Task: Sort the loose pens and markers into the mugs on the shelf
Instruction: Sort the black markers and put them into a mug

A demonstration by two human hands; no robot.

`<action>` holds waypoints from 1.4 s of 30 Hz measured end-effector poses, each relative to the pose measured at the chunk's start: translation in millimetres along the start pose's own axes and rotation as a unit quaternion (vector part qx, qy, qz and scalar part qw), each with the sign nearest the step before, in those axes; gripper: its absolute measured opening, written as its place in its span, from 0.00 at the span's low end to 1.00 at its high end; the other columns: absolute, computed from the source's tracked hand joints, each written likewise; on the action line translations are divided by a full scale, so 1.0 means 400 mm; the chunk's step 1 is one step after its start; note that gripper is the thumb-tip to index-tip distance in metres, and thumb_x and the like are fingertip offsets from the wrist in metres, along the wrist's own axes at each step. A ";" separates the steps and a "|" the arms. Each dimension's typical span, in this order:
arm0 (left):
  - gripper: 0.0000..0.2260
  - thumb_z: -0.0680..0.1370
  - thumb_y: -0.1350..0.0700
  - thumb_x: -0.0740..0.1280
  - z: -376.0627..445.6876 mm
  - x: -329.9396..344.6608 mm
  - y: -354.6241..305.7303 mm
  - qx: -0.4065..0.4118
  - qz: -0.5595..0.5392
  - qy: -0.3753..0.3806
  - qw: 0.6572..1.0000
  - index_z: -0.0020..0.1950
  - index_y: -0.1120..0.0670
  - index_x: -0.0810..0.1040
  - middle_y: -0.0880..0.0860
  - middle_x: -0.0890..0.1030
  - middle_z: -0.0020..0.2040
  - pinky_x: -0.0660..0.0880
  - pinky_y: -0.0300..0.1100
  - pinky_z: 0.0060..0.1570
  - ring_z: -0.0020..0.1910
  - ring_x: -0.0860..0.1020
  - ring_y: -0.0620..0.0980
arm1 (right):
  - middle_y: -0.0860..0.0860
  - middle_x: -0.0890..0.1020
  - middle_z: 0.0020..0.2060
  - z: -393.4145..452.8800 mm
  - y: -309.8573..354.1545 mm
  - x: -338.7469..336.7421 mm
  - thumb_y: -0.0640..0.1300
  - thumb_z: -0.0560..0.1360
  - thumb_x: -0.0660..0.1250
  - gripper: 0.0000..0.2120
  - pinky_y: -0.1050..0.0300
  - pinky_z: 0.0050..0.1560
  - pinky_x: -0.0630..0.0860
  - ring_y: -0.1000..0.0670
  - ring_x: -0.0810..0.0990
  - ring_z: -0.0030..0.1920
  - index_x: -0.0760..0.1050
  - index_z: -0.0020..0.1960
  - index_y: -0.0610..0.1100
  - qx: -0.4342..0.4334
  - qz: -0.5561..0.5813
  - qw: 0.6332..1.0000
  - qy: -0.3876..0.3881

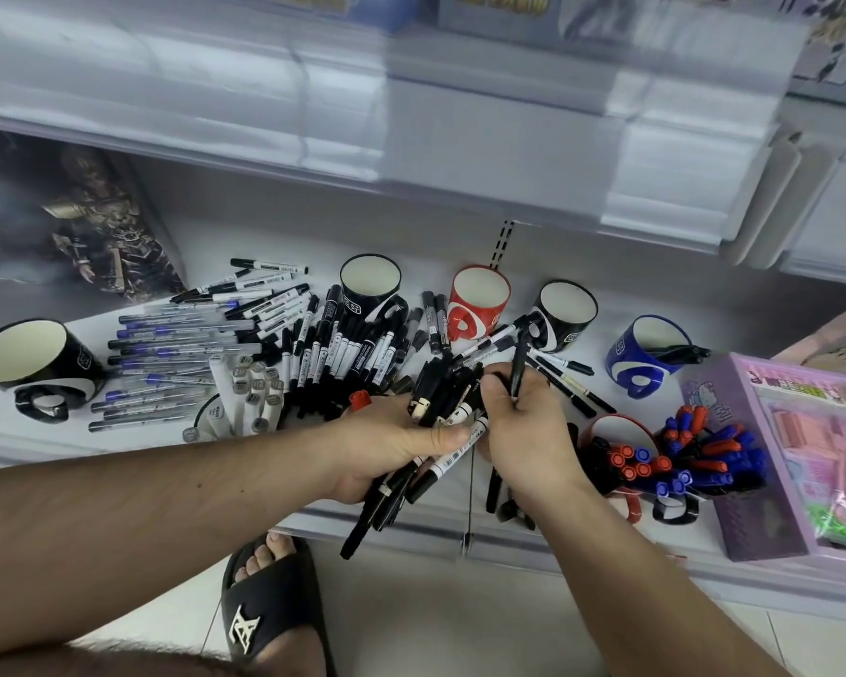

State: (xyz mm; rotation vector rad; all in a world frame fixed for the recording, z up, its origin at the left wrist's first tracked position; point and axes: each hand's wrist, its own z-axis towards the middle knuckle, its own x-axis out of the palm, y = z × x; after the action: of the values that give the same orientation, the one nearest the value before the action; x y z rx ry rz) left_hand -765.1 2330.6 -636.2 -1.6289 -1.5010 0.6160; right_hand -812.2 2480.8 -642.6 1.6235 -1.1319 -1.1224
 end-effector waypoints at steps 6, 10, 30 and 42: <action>0.09 0.63 0.60 0.74 -0.005 -0.007 0.003 0.041 0.023 0.004 0.999 0.41 0.50 0.81 0.51 0.78 0.35 0.74 0.42 0.34 0.33 0.76 0.48 | 0.44 0.75 0.32 -0.003 0.016 0.011 0.48 0.80 0.61 0.07 0.53 0.28 0.71 0.44 0.73 0.29 0.74 0.45 0.53 0.007 0.027 0.999 0.030; 0.20 0.63 0.60 0.77 0.007 -0.024 -0.009 0.061 0.184 -0.063 0.979 0.52 0.55 0.76 0.53 0.82 0.40 0.78 0.45 0.42 0.38 0.81 0.49 | 0.47 0.67 0.26 0.002 0.040 -0.013 0.50 0.80 0.63 0.08 0.62 0.25 0.55 0.51 0.60 0.22 0.74 0.46 0.46 0.115 0.058 0.991 0.044; 0.17 0.67 0.53 0.79 0.043 -0.037 -0.054 0.108 0.226 -0.012 0.968 0.51 0.45 0.76 0.42 0.83 0.44 0.74 0.35 0.48 0.46 0.80 0.40 | 0.47 0.69 0.24 0.034 0.020 -0.122 0.45 0.82 0.61 0.12 0.63 0.23 0.53 0.53 0.57 0.20 0.72 0.48 0.36 0.122 0.041 0.980 0.151; 0.08 0.74 0.55 0.74 0.106 -0.009 -0.097 0.090 -0.107 -0.236 0.962 0.43 0.55 0.76 0.52 0.74 0.29 0.71 0.36 0.22 0.21 0.69 0.44 | 0.47 0.77 0.41 0.271 0.012 -0.213 0.47 0.82 0.55 0.10 0.54 0.41 0.66 0.45 0.74 0.40 0.70 0.55 0.41 0.008 -0.075 0.937 -0.341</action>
State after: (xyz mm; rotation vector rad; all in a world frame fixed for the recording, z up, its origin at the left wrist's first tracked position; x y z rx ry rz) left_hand -822.0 2335.4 -628.3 -1.2089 -1.8675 1.0357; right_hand -933.3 2546.6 -647.7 1.3737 -1.4567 -1.8671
